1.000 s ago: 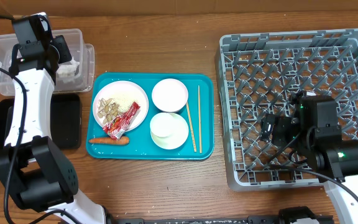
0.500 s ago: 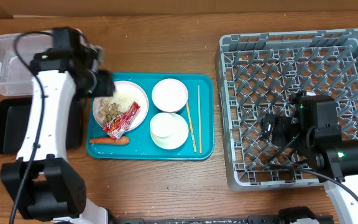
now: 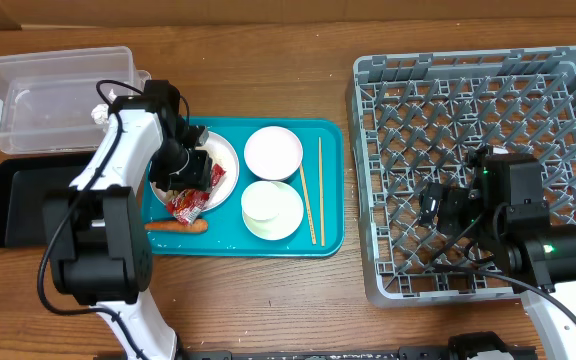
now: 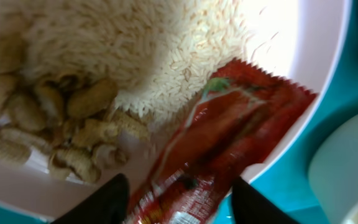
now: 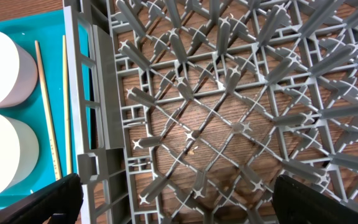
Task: Sort waste into correct bins and load items into the dishwasher
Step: 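Return the left gripper to the plate and grasp the red wrapper, then move the red wrapper into the clear bin and release it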
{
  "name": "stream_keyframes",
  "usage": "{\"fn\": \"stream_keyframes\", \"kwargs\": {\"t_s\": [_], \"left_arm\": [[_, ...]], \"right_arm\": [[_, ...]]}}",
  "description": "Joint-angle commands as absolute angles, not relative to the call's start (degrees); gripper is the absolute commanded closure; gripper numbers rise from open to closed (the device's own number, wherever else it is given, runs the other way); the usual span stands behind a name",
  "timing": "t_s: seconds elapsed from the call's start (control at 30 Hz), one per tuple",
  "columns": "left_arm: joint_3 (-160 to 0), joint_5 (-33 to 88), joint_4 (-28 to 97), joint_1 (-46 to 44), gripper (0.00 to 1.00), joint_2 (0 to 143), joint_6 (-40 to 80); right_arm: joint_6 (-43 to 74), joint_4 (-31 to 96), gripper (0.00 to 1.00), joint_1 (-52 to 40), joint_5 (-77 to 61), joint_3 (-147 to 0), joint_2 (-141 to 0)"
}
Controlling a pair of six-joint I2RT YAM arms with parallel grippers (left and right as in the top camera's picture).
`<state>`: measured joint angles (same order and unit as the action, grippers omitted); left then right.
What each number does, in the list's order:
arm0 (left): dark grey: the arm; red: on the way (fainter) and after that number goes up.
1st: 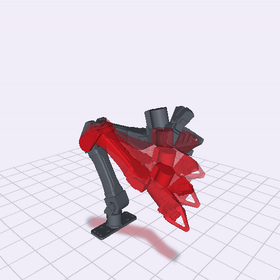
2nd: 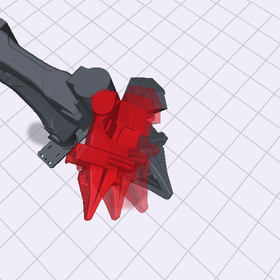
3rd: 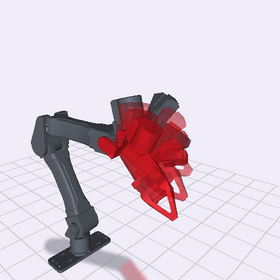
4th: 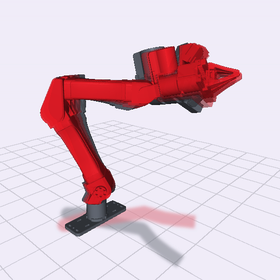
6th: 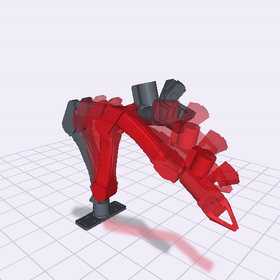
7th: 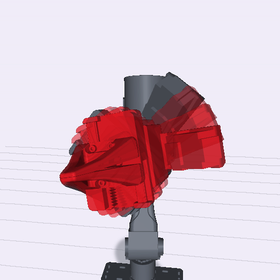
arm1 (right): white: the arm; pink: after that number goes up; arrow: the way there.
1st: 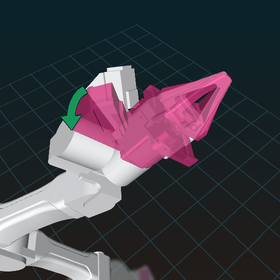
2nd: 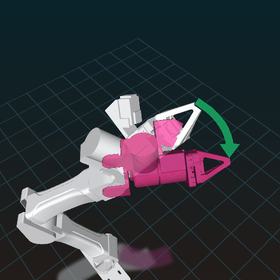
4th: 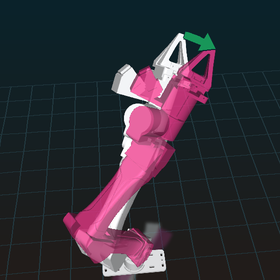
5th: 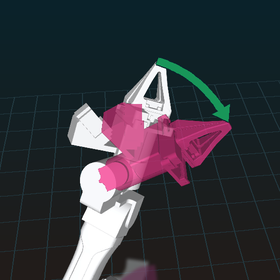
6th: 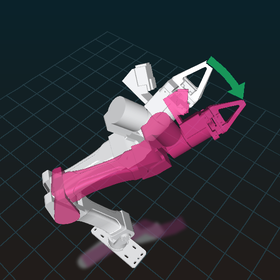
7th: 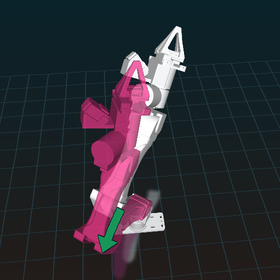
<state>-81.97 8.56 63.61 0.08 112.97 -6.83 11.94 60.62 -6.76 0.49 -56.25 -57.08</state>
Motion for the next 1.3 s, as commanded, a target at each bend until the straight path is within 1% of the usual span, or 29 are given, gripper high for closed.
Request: {"fn": "stream_keyframes", "kwargs": {"t_s": [0.0,0.03,0.07,0.17,0.2,0.37,0.5,0.67,0.8,0.93,1.1,1.17,1.27], "left_arm": [[-81.5,8.4,63.7,-0.1,0.53,115.1,-7.7],[-81.5,8.4,63.8,-0.1,0.56,115.4,-7.7],[-81.5,8.4,63.9,-0.2,0.62,115.5,-7.7],[-81.6,8.4,64.3,-0.3,0.9,115.3,-7.8],[-81.8,8.4,64.5,-0.4,0.96,115.1,-7.8],[-85.3,8.4,67.3,-0.3,0.96,112.9,-7.7],[-90.9,8.4,70.5,-0.2,0.96,109.3,-7.7],[-97.4,7.9,70.8,-0.1,0.96,104.4,-7.7],[-99.6,2.2,67.1,1.0,0.96,101.9,-6.0],[-99.6,-3.2,59.9,3.5,0.96,101.6,-1.8],[-99.6,-0.7,53.4,6.5,0.96,101.9,-1.3],[-99.6,1.2,52.8,7.1,0.96,101.9,-1.3],[-99.6,0.9,52.4,7.2,0.96,101.9,-1.3]], "right_arm": [[11.9,60.4,0.0,-6.6,1.3,-57.7,-57.0],[11.8,60.4,0.0,-6.6,1.3,-57.7,-57.0],[11.9,60.4,0.0,-6.6,1.3,-57.7,-57.0],[11.9,60.4,0.0,-6.6,1.3,-57.7,-57.0],[11.8,60.4,0.0,-6.6,1.3,-57.7,-57.0],[11.8,60.4,0.0,-6.6,1.3,-57.7,-57.0],[11.8,60.4,0.0,-6.6,1.3,-57.7,-57.0],[11.8,60.4,0.0,-6.6,1.3,-57.7,-57.0],[11.8,60.4,0.0,-6.6,1.3,-57.7,-57.0],[11.8,60.4,0.0,-6.6,1.3,-57.7,-57.0],[11.8,60.4,0.0,-6.6,1.3,-57.7,-57.0],[11.9,60.4,0.0,-6.6,1.3,-57.7,-57.0],[11.9,60.4,0.0,-6.6,1.3,-57.7,-57.0]]}}
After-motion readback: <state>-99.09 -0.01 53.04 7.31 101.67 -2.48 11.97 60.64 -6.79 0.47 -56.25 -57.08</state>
